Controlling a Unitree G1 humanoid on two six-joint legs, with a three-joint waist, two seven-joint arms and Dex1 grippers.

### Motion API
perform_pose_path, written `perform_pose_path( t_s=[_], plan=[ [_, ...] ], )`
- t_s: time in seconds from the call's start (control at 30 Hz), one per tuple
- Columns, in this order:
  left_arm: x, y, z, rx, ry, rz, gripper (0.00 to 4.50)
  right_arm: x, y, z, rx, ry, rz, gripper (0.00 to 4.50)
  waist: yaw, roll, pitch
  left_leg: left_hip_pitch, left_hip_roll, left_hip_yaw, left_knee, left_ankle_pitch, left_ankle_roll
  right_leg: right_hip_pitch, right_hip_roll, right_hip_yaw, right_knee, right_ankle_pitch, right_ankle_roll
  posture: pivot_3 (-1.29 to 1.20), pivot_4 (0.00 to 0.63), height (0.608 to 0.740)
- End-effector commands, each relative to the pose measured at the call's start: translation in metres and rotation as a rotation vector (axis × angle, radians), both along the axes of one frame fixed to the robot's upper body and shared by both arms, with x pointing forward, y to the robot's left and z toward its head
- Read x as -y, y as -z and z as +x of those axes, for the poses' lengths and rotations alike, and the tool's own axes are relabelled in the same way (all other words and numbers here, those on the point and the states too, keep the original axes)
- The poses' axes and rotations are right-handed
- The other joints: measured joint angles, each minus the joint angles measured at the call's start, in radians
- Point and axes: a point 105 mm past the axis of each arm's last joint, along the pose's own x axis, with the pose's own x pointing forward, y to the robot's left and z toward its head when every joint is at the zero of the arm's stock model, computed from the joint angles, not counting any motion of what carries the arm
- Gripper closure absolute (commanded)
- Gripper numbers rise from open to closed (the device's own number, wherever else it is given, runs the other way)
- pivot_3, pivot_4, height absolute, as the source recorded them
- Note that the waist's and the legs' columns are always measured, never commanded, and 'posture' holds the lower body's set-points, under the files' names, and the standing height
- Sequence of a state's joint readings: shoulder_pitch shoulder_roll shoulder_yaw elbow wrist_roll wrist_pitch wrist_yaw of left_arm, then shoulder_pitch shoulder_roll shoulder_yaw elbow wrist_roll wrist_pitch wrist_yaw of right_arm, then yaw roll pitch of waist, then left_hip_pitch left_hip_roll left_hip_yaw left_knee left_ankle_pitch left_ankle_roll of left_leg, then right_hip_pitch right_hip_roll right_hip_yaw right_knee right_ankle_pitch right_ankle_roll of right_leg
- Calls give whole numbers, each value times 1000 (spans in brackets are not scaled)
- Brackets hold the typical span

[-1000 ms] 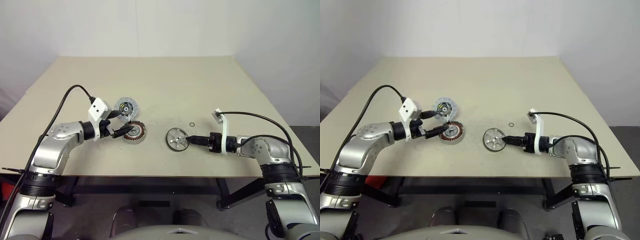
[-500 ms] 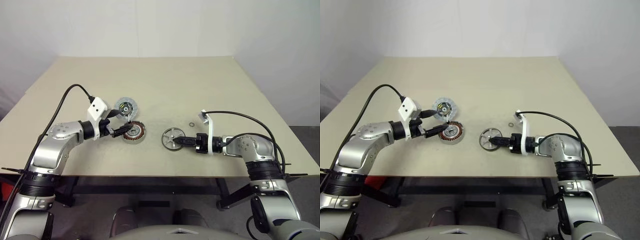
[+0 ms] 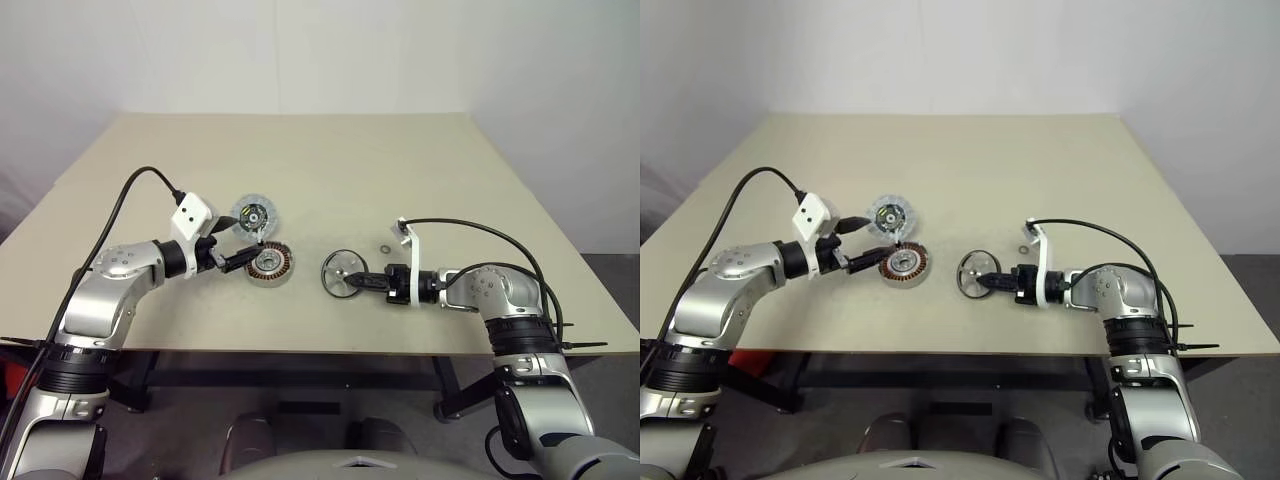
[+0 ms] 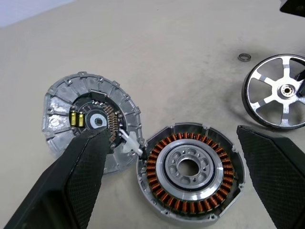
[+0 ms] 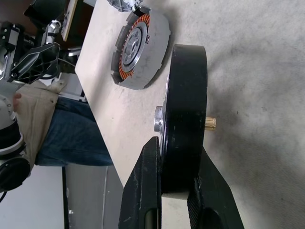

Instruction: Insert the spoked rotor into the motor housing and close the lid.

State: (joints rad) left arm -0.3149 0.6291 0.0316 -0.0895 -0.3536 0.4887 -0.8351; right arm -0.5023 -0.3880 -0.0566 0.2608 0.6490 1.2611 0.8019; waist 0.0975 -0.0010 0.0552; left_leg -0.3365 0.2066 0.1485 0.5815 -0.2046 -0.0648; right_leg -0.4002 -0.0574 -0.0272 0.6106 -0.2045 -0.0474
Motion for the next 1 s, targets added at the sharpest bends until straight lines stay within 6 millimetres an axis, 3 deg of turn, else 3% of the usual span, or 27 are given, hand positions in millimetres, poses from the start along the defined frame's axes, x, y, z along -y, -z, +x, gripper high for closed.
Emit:
perform_pose_path(
  t_s=[0.03, 0.17, 0.27, 0.43, 0.53, 0.73, 1.0],
  plan=[
    [1, -16, 1, 65, 12, 6, 0, 3, -10, 6, 43, 19, -10, 4129, 0, 0, 0, 0, 0, 0, 0, 0, 0, 0, 0, 0, 0, 0, 1, 0, 0, 740],
    [2, -15, 1, 61, 13, 5, 0, 0, -27, 19, 53, 67, 63, 4129, 0, 0, 0, 0, 0, 0, 0, 0, 0, 0, 0, 0, 0, 0, 0, 0, 0, 740],
    [3, -13, 1, 56, 15, 2, 0, -6, -56, 40, 75, 132, 168, 4129, -5, 1, 1, -1, 0, 0, 0, 0, 0, -2, 0, 0, 0, 0, 0, 0, 0, 740],
    [5, -13, 1, 54, 20, -3, 0, -14, -83, 79, 65, 286, 254, 4129, -3, 1, 1, -1, 0, 0, -1, 1, -2, -5, 0, 0, 5, -1, -3, 0, 0, 740],
    [6, -13, 1, 55, 23, -4, 0, -19, -78, 95, 47, 355, 224, 4129, -2, 1, 1, -1, 0, 0, -1, 1, -2, -7, 0, 0, 5, -1, -4, 0, 0, 740],
    [5, -11, 0, 54, 15, 2, 0, -27, -49, 111, 26, 423, 104, 4129, -2, 2, 2, -8, 0, 0, -1, 1, -1, -10, 0, -1, 5, -1, -4, 0, 0, 740],
    [3, -11, 0, 52, 11, 9, 0, -35, -52, 124, 61, 451, 94, 4129, -2, 4, 3, -14, 1, 0, 2, 1, -2, -20, 0, 0, 11, -2, -6, 0, 0, 740]
  ],
)
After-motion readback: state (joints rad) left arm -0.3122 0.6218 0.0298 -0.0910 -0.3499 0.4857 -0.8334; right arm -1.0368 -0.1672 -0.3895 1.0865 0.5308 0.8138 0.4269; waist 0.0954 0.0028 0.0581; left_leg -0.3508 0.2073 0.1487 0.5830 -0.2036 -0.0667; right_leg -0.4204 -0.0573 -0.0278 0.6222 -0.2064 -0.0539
